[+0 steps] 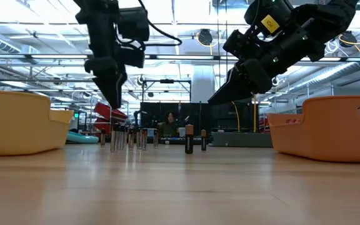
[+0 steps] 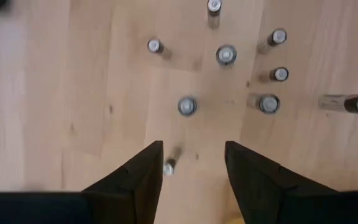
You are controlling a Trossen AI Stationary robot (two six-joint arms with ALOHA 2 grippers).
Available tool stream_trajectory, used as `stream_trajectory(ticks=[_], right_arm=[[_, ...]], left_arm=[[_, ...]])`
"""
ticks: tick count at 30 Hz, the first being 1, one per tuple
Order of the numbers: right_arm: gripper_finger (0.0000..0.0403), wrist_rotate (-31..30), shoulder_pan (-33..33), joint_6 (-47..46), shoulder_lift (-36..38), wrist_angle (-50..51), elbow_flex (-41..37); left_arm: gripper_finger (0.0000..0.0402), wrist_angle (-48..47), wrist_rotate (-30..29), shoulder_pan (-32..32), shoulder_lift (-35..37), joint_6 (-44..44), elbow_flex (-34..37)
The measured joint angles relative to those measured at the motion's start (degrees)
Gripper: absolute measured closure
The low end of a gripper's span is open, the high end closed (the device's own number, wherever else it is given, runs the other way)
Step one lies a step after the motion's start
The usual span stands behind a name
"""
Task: Sort batteries
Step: Put the silver battery into the yellow bin
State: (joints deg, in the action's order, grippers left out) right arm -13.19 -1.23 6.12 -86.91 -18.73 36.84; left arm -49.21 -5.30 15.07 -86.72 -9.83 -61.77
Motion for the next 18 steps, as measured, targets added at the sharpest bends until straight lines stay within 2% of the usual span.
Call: stream_trajectory(ticks=[5,18], right_arm=[[0.0268,0.0,0.0,0.2,0.0,0.0,0.0],[0.0268,0.0,0.0,0.5,0.0,0.4,0.0]], left_arm=[[0.0224,2.8,3.0,1.8,-2.4,-2.8,0.1],[0.0224,5.8,5.8,3.7,-8.7,-4.7,0.1]])
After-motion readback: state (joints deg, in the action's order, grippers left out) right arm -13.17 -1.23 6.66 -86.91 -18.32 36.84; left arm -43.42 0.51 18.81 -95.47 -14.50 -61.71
